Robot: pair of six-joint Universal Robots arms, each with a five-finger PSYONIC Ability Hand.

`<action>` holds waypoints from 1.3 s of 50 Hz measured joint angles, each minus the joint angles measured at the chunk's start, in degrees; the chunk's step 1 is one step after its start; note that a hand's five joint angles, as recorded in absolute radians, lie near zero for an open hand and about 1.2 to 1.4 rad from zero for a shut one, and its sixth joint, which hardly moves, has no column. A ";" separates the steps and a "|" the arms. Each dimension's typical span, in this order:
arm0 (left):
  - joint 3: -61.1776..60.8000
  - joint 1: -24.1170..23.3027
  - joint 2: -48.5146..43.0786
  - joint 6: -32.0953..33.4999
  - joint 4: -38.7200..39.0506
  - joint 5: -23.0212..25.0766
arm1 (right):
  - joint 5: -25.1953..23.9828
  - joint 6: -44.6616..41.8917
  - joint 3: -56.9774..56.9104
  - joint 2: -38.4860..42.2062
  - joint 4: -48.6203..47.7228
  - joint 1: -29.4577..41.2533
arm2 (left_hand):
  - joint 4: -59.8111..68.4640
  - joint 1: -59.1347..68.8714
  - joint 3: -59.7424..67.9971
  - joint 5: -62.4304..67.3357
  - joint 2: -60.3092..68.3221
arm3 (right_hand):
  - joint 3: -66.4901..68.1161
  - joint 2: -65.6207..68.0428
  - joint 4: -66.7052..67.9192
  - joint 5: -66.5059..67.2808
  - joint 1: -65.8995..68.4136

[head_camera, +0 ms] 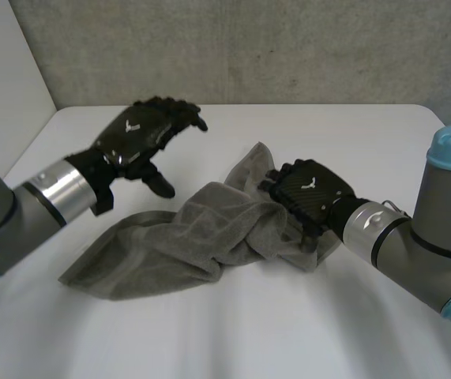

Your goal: Fold the towel.

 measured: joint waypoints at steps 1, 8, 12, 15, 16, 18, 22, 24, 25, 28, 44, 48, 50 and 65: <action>1.52 0.01 -0.24 -0.29 -0.99 -0.08 | 0.47 2.08 -0.06 -0.34 -0.05 -0.04 | 0.00 0.00 0.00 0.00 0.00 | 0.00 0.00 0.00 0.00 0.00; 13.24 -1.62 -9.60 -1.57 -9.41 -0.92 | 4.41 17.54 1.77 -1.82 -1.24 -1.85 | 0.98 1.22 1.36 4.19 1.93 | 0.00 0.00 0.00 0.00 -0.20; 22.10 -4.13 -18.47 -1.35 -16.24 -2.96 | 5.95 22.53 3.80 -2.18 -1.96 -2.96 | 1.71 1.96 2.47 5.02 2.66 | -0.01 0.00 0.00 0.00 -0.22; 29.04 -5.71 -24.91 -0.97 -21.49 -4.96 | 6.18 23.97 5.38 -2.40 -2.15 -3.48 | 1.71 1.96 2.47 5.02 2.66 | -0.01 0.00 0.00 0.00 -0.22; 31.49 -6.09 -27.04 -0.79 -23.31 -5.57 | 6.13 24.15 6.05 -2.55 -2.20 -3.67 | 1.71 1.96 2.47 5.00 2.66 | -0.01 0.00 0.00 0.00 -0.22; 35.26 -6.53 -30.19 -0.44 -26.05 -6.32 | 5.93 24.19 7.14 -2.83 -2.26 -3.96 | 1.71 1.96 2.47 5.00 2.66 | -0.01 0.00 0.00 0.00 -0.23; 43.48 -7.24 -36.23 1.15 -31.36 -7.34 | 4.90 23.83 9.58 -3.61 -2.39 -4.93 | 1.71 1.96 2.47 5.00 2.67 | -0.01 0.00 0.00 0.00 -0.24; 46.38 -7.56 -38.12 1.86 -32.88 -7.56 | 4.23 23.67 10.35 -3.83 -2.43 -5.39 | 1.70 1.96 2.47 5.01 2.67 | -0.01 0.00 0.00 0.00 -0.24; 48.19 -7.80 -39.25 2.28 -33.75 -7.71 | 3.75 23.59 10.75 -3.93 -2.47 -5.69 | 1.71 1.96 2.48 5.03 2.67 | -0.01 0.00 0.00 0.00 -0.24; 52.83 -8.46 -42.04 3.07 -35.61 -8.38 | 2.64 23.43 11.43 -4.05 -2.53 -6.30 | 1.97 2.28 2.79 5.36 3.00 | -0.01 0.00 0.00 0.00 -0.24; 72.05 -10.24 -54.17 7.51 -46.94 -13.03 | 1.81 23.40 11.03 -3.22 -2.62 -6.39 | 17.88 18.15 18.35 20.05 18.60 | -0.01 0.00 0.00 0.00 -0.25; 72.75 -10.32 -54.79 10.80 -47.71 -15.02 | 1.79 23.40 10.97 -3.19 -2.62 -6.46 | 17.98 18.26 18.49 20.07 18.67 | -0.01 0.00 0.00 0.00 -0.25; 72.77 -10.31 -54.83 11.99 -47.78 -15.71 | 1.77 23.40 10.97 -3.18 -2.62 -6.48 | 17.98 18.26 18.49 20.06 18.67 | -0.01 0.00 0.00 0.00 -0.25; 70.15 -10.82 -52.94 16.35 -50.68 -16.70 | 1.68 23.38 11.09 -3.17 -2.60 -6.61 | 60.20 56.36 59.19 59.96 59.41 | -0.01 0.00 0.00 0.00 -0.25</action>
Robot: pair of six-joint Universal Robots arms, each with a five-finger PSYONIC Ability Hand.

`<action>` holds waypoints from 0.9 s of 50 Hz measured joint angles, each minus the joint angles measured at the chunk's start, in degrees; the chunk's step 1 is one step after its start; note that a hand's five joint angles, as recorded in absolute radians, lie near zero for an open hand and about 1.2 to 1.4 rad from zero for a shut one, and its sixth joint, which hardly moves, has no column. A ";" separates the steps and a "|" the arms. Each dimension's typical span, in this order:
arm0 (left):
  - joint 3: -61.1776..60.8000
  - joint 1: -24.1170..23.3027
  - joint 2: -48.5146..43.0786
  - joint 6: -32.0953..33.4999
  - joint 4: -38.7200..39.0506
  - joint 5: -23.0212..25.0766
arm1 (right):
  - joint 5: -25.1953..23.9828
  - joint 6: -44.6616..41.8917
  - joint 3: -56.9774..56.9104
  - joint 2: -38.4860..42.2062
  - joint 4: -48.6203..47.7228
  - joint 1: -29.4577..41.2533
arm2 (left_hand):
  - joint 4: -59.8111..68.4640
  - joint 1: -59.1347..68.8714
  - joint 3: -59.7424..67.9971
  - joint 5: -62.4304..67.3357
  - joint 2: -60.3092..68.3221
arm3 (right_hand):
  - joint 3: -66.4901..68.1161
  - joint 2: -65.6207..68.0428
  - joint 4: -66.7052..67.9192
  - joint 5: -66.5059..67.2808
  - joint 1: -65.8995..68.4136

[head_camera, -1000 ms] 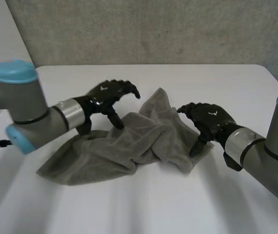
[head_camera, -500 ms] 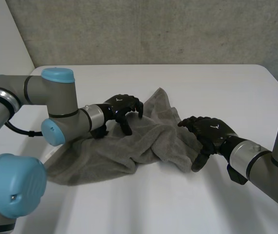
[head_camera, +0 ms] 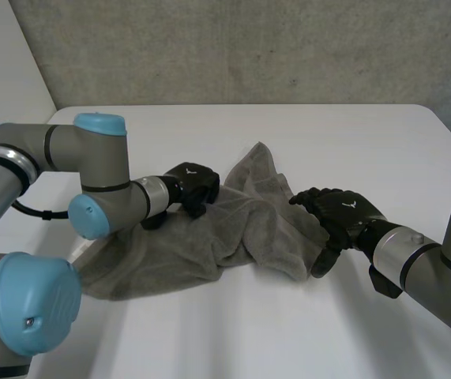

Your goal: Fold the towel.

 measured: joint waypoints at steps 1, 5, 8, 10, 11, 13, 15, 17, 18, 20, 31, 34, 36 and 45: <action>-0.68 -0.23 0.61 1.01 -0.84 -0.01 | -0.01 0.01 -0.05 -0.02 0.01 -0.01 | 0.00 0.00 0.04 0.11 0.00 | 0.00 0.00 0.00 0.00 0.00; -4.67 -1.00 4.44 5.28 -3.74 0.07 | -0.03 0.02 -0.32 -0.19 0.10 -0.06 | 0.00 0.00 0.05 0.15 0.00 | 0.00 0.00 0.00 0.00 0.00; -9.78 -1.09 8.96 7.47 -4.97 0.30 | -0.04 0.00 -0.51 -0.39 0.22 -0.11 | 0.00 0.00 0.07 0.16 0.01 | 0.00 0.00 0.00 0.00 0.00; -14.26 -0.82 12.64 8.28 -5.04 0.47 | -0.04 -0.13 -0.58 -0.49 0.28 -0.12 | 0.01 0.00 0.09 0.16 0.01 | 0.00 0.00 0.00 0.00 0.00; -17.32 -0.50 15.00 8.56 -4.70 0.57 | -0.04 -0.33 -0.58 -0.54 0.34 -0.10 | 0.10 0.00 0.11 0.16 0.01 | 0.00 0.00 0.00 0.00 0.00; -24.75 0.42 20.37 8.82 -2.75 0.74 | -0.02 -1.24 -0.48 -0.59 0.48 0.00 | 0.20 0.00 0.14 0.16 0.01 | 0.00 0.00 0.00 0.00 0.00; -30.84 1.26 24.61 8.87 -0.50 0.89 | 0.04 -2.37 -0.32 -0.57 0.60 0.16 | 0.21 0.00 0.22 0.16 0.14 | 0.00 0.00 0.00 0.00 0.00; -39.46 2.42 30.54 8.86 3.41 1.23 | 0.18 -4.31 -0.10 -0.51 0.74 0.44 | 0.22 0.00 0.30 0.17 0.24 | 0.00 0.00 0.00 0.00 0.00; -41.62 2.73 32.03 8.86 4.48 1.35 | 0.23 -4.85 -0.05 -0.48 0.78 0.50 | 0.22 0.00 0.30 0.22 0.27 | 0.00 0.00 0.00 0.00 0.00; -49.80 3.88 37.54 8.86 8.76 1.89 | 0.43 -7.08 0.14 -0.34 0.88 0.73 | 0.22 0.00 0.31 0.40 0.35 | -0.04 0.00 0.00 0.00 0.00; -70.69 7.42 48.62 9.19 18.30 3.40 | 0.81 -10.58 0.05 -0.07 1.04 1.42 | -20.88 -17.68 -20.07 -18.61 -20.48 | -0.24 0.00 0.00 0.00 0.00; -71.67 7.67 48.90 9.19 18.54 3.41 | 0.93 -10.46 -0.14 -0.12 1.10 1.80 | -29.62 -26.66 -28.11 -27.68 -28.45 | -0.24 0.00 0.00 0.00 0.00; -71.43 7.66 48.99 9.15 18.51 3.38 | 1.01 -10.37 -0.16 -0.13 1.13 1.90 | -32.54 -29.57 -31.02 -30.55 -31.23 | -0.24 0.00 0.00 0.00 0.00; -65.06 5.93 49.62 8.43 18.18 3.06 | 1.17 -10.08 0.30 -0.16 1.13 1.43 | -39.49 -36.57 -38.15 -38.40 -38.36 | -0.24 0.00 0.00 0.00 0.00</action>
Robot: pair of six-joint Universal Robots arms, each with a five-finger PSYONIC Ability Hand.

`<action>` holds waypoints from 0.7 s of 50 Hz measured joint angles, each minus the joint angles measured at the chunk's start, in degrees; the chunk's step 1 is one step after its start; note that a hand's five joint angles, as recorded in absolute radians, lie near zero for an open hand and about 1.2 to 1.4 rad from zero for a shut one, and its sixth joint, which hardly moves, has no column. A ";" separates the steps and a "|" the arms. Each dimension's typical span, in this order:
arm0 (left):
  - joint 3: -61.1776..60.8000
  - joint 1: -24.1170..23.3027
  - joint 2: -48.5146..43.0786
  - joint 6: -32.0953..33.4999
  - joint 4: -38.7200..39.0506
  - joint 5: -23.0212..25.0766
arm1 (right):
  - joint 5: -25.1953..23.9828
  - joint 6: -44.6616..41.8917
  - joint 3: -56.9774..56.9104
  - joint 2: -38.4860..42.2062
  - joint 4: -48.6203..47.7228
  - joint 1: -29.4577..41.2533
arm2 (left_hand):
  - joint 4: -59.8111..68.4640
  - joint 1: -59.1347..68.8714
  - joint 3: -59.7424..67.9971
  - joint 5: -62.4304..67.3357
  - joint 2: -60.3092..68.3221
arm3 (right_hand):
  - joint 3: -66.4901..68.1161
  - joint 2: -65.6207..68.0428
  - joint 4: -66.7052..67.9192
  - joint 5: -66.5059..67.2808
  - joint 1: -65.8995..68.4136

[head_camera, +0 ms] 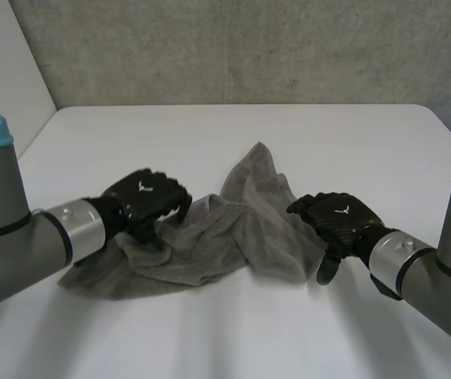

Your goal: Fold the towel.

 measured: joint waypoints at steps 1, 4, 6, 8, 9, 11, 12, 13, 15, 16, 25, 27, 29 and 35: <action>1.06 -0.55 0.02 -0.07 -0.02 -0.02 | 0.00 0.00 0.07 0.00 -0.01 -0.05 | -0.80 -0.94 -0.89 -0.85 -0.91 | 0.00 0.00 0.00 0.00 0.00; 3.73 -2.10 -0.22 -0.16 -0.04 -0.04 | -0.02 -0.01 0.27 -0.02 -0.05 -0.17 | -2.88 -3.10 -3.10 -3.09 -2.98 | 0.00 0.00 0.00 0.00 0.00; 5.70 -3.25 -0.77 -0.16 -0.05 -0.04 | -0.04 -0.04 0.43 -0.02 -0.07 -0.23 | -3.27 -3.57 -3.58 -3.61 -3.34 | 0.00 0.00 0.00 0.00 0.00; 7.27 -4.11 -1.63 -0.12 -0.04 -0.01 | -0.06 -0.06 0.55 -0.02 -0.08 -0.25 | -3.57 -3.72 -3.85 -3.97 -3.68 | 0.00 0.00 0.00 0.00 0.00; 8.21 -4.60 -2.36 -0.05 -0.05 0.00 | -0.10 -0.07 0.64 -0.02 -0.08 -0.25 | -3.78 -3.91 -4.09 -4.20 -3.87 | 0.00 0.00 0.00 0.00 0.00; 10.46 -5.63 -4.46 0.15 -0.05 0.06 | -0.16 -0.08 0.79 -0.02 -0.10 -0.24 | -5.19 -5.42 -5.45 -5.65 -5.42 | 0.00 0.00 0.00 0.00 0.00; 11.55 -6.06 -5.65 0.26 -0.06 0.08 | -0.18 -0.09 0.87 -0.01 -0.10 -0.23 | -5.91 -6.14 -6.18 -6.40 -6.09 | 0.00 0.00 0.00 0.00 0.00; 12.83 -6.47 -7.01 0.39 -0.07 0.09 | -0.20 -0.09 0.94 -0.01 -0.10 -0.22 | -6.27 -6.41 -6.43 -6.85 -6.40 | 0.00 0.00 0.00 0.00 0.00; 14.82 -6.96 -9.30 0.59 -0.11 0.06 | -0.23 -0.09 1.05 0.00 -0.10 -0.20 | -6.43 -6.54 -6.45 -7.07 -6.55 | 0.00 0.00 0.00 0.00 0.00; 15.63 -7.09 -10.21 0.68 -0.08 0.04 | -0.23 -0.10 1.09 0.00 -0.10 -0.20 | -6.43 -6.54 -6.45 -7.07 -6.54 | 0.00 0.00 0.00 0.00 0.00; 25.52 -7.53 -20.95 4.26 -0.59 -0.58 | -0.24 -0.10 1.34 0.08 -0.14 -0.18 | -6.43 -6.53 -6.45 -6.57 -6.54 | 0.00 0.00 0.00 0.00 0.00; 26.51 -7.50 -22.04 5.75 -0.65 -0.79 | -0.24 -0.13 1.35 0.11 -0.15 -0.18 | -6.43 -6.52 -6.45 -6.37 -6.54 | 0.00 0.00 0.00 0.00 0.00; 27.35 -7.45 -22.97 7.94 -0.69 -1.30 | -0.25 -0.17 1.35 0.18 -0.18 -0.18 | -6.30 -6.19 -6.37 -5.73 -6.37 | 0.00 0.00 0.00 0.00 0.00; 27.75 -7.36 -23.76 12.38 -0.69 -3.27 | -0.25 -0.48 1.26 1.10 -0.43 -0.14 | 6.02 6.79 5.99 7.49 6.41 | 0.00 0.00 0.00 0.00 0.00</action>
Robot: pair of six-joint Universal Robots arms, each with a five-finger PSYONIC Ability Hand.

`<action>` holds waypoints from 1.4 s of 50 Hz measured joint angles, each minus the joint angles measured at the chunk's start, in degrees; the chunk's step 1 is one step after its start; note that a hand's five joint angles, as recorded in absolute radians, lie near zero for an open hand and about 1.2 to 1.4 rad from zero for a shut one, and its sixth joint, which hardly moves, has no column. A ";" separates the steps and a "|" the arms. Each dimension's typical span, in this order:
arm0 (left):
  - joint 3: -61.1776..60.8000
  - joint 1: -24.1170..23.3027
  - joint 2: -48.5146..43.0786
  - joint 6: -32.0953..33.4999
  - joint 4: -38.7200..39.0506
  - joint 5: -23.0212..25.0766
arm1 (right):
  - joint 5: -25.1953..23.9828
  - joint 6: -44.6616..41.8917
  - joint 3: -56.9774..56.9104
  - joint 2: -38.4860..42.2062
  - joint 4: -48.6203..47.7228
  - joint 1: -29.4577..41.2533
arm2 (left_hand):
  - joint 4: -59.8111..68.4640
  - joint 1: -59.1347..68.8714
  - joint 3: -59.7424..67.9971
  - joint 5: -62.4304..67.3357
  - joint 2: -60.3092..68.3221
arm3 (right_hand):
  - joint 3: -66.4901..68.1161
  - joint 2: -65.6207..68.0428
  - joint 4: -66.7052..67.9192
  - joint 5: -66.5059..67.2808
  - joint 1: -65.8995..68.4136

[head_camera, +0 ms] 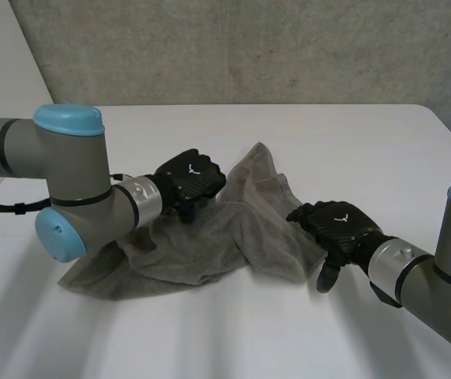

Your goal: Fold the towel.

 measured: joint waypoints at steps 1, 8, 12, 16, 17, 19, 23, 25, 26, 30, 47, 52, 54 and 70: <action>-0.14 0.00 0.06 0.53 -0.02 -0.38 | 0.02 -0.07 -0.15 0.41 -0.11 0.00 | 4.34 4.41 4.26 4.04 4.22 | 0.00 0.00 0.00 0.00 0.00; -2.04 0.19 0.99 1.80 -0.96 -1.49 | 0.27 -0.09 -2.21 3.97 -0.75 -0.02 | 9.50 8.83 8.95 9.03 8.94 | 0.00 0.00 0.00 0.00 0.00; -3.50 0.75 1.94 2.46 -2.09 -1.54 | 0.45 0.14 -3.32 5.98 -0.52 0.05 | 8.91 8.77 8.79 8.76 8.64 | 0.00 0.00 0.00 0.00 0.00; -5.34 2.12 3.28 3.61 -3.00 -1.50 | 0.50 0.67 -3.85 7.38 -0.24 0.39 | 5.14 5.38 5.17 5.41 4.90 | 0.00 0.00 0.00 0.00 0.00; -5.86 2.63 3.66 4.04 -3.11 -1.50 | 0.47 1.01 -3.92 7.62 -0.19 0.50 | 1.50 1.68 1.62 1.42 1.27 | 0.00 0.00 0.00 0.00 0.00; -6.53 3.30 4.02 4.68 -3.21 -1.50 | 0.39 1.76 -4.03 7.88 -0.17 0.64 | -2.07 -2.22 -1.97 -2.38 -2.46 | 0.00 0.00 0.00 0.00 0.00; -7.36 4.46 4.19 6.31 -3.16 -1.50 | -0.09 5.05 -4.39 8.38 -0.15 0.86 | -3.79 -4.33 -3.61 -4.79 -4.13 | 0.00 0.00 0.00 0.00 0.00; -7.38 4.75 3.88 7.03 -3.05 -1.50 | -0.39 7.23 -4.57 8.63 -0.12 1.07 | -4.88 -5.44 -4.74 -5.96 -5.19 | 0.00 0.00 0.00 0.00 -0.01; -7.34 4.79 3.75 7.19 -3.03 -1.51 | -0.46 7.77 -4.61 8.68 -0.10 1.16 | -5.15 -5.79 -5.04 -6.22 -5.46 | 0.00 0.00 0.00 0.00 0.00; -6.72 5.01 2.69 7.90 -2.81 -1.43 | -0.75 10.69 -4.72 9.06 -0.07 2.02 | -8.78 -9.71 -9.02 -10.10 -9.33 | 0.11 0.09 0.06 0.14 0.40; -2.79 4.94 -1.23 8.06 -1.22 -1.12 | -1.05 11.97 -4.69 11.57 -1.45 2.95 | -21.03 -20.59 -20.86 -22.99 -21.32 | 57.73 58.52 57.74 59.30 48.81; -1.26 4.96 -3.38 8.08 -0.26 -1.28 | -3.05 11.91 -4.56 10.58 -1.03 2.52 | -20.34 -19.86 -20.04 -20.96 -20.36 | 62.31 60.91 62.43 63.35 49.03; -0.58 4.98 -4.23 8.08 -0.26 -1.35 | -4.11 11.93 -4.55 9.29 -0.78 2.34 | -17.19 -16.64 -17.02 -16.99 -17.24 | 62.31 60.91 62.49 63.35 49.03; -0.52 4.97 -0.61 7.85 -4.71 -1.35 | -10.04 9.96 -8.47 -4.00 7.26 -2.54 | 33.41 29.28 32.42 30.40 31.60 | 62.32 60.91 62.50 63.36 49.03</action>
